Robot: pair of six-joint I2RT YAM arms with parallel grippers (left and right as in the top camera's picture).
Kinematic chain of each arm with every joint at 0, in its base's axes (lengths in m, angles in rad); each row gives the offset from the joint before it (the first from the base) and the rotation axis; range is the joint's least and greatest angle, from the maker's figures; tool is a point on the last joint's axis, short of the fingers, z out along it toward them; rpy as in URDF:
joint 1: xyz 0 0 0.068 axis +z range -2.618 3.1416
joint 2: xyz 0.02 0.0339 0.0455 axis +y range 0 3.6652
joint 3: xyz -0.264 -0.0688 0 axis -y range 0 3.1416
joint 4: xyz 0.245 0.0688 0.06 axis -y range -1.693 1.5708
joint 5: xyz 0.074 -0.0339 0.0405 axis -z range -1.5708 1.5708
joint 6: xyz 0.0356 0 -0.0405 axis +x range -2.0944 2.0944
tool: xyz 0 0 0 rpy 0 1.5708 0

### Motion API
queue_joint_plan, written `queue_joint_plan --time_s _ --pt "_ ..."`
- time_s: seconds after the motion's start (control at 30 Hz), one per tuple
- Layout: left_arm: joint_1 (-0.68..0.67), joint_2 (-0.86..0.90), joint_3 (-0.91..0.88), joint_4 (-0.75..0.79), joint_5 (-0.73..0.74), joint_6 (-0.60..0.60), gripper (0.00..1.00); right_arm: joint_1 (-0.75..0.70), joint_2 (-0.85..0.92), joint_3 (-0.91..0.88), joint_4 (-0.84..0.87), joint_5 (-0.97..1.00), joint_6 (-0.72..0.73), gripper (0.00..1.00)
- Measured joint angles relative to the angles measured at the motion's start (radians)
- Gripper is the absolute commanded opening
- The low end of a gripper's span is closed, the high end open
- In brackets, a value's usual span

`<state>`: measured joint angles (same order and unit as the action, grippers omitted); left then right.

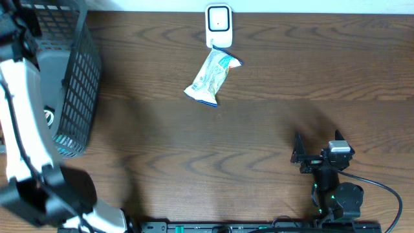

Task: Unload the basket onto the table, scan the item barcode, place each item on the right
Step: 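Carry the green pack to the scanner and place it beside the white bag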

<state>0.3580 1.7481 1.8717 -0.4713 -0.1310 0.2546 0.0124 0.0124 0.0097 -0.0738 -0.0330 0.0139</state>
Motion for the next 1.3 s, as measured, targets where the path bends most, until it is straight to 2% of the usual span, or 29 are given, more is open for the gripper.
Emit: queue_joint_plan --time_s 0.17,0.23,0.33,0.43,0.57,1.03,1.1,1.2,1.27,1.3 --pt "-0.113 -0.153 0.001 0.139 0.259 -0.256 0.10 0.000 0.000 0.000 0.000 0.000 0.000 0.99" --pt "-0.187 -0.181 0.001 0.129 0.342 -0.327 0.10 0.000 0.000 0.000 0.000 0.000 0.000 0.99" --pt "-0.316 -0.173 0.005 0.006 0.383 -0.380 0.08 0.000 0.000 0.000 0.001 0.000 0.000 0.99" --pt "-0.444 -0.128 0.002 -0.117 0.399 -0.401 0.08 0.000 0.000 0.000 0.000 0.000 0.000 0.99" --pt "-0.580 -0.031 0.000 -0.186 0.374 -0.416 0.08 0.000 0.000 0.000 0.000 0.000 0.000 0.99" --pt "-0.877 0.380 0.000 -0.035 0.335 -0.517 0.09 0.000 0.000 0.000 0.000 0.000 0.000 0.99" --pt "-0.911 0.417 0.000 -0.016 0.335 -0.520 0.17 0.000 0.000 0.000 0.000 0.000 0.000 0.99" --pt "-0.942 0.441 0.000 0.002 0.325 -0.521 0.17 0.000 0.000 0.000 0.000 0.000 0.000 0.99" --pt "-0.959 0.453 0.000 0.005 0.283 -0.521 0.28 0.000 0.000 0.000 0.000 0.000 0.000 0.99" --pt "-0.966 0.459 0.000 0.005 0.259 -0.524 0.41 0.000 0.000 0.000 0.000 0.000 0.000 0.99"
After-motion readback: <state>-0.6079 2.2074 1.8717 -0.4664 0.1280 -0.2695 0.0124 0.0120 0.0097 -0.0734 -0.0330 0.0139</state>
